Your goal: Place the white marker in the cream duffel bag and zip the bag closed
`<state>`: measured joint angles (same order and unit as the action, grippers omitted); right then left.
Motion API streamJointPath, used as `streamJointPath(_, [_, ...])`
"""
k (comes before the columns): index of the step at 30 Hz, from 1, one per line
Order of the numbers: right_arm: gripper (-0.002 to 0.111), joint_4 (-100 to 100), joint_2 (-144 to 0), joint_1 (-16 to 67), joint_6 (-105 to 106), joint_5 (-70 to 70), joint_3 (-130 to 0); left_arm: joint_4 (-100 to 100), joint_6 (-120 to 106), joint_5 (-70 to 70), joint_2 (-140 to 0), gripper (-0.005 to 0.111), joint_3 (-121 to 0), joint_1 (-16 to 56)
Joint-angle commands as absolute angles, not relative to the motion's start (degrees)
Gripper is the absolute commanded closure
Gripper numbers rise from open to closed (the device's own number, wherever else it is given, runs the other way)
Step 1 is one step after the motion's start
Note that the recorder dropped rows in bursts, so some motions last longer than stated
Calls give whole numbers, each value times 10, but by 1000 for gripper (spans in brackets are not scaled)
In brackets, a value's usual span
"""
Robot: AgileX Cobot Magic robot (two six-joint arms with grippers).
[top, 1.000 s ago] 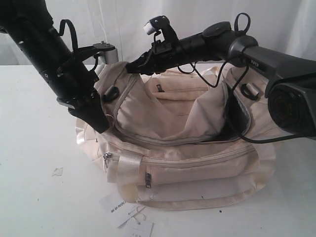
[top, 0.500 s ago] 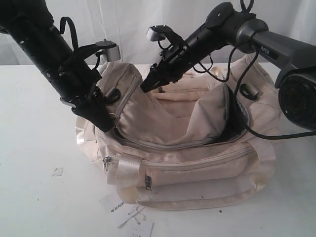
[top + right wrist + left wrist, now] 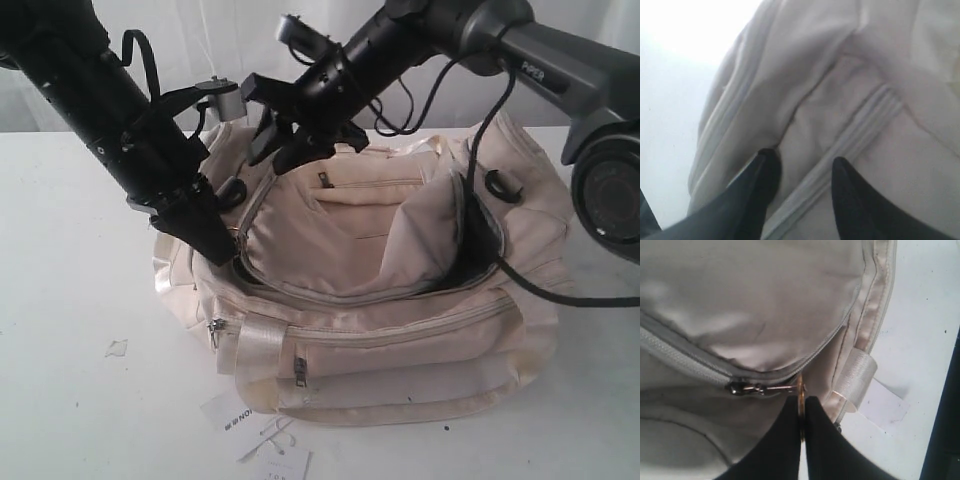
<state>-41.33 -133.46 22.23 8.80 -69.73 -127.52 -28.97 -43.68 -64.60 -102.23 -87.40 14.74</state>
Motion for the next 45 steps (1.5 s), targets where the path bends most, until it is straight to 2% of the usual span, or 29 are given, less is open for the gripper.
streamJointPath(1, [69,-350,-1341,242,88,-700,-1271,-289,-438,-700,-1013,107,-871,150])
streamJointPath(17, [70,-380,-1372,241,86,-700,-1271,-291,-439,-682,-1013,107,-871,150])
streamJointPath(19, [78,-393,-1373,241,89,-700,-1271,-291,-439,-682,-1013,107,-871,150])
streamJointPath(22, [105,-420,-1373,241,141,-700,-1271,-291,-439,-682,-1013,107,-871,150])
streamJointPath(23, [108,-420,-1373,241,143,-700,-1271,-291,-439,-682,-1013,107,-871,150])
streamJointPath(45, [108,-465,-1371,217,195,-688,-1273,-291,-474,-700,-1013,107,-871,150])
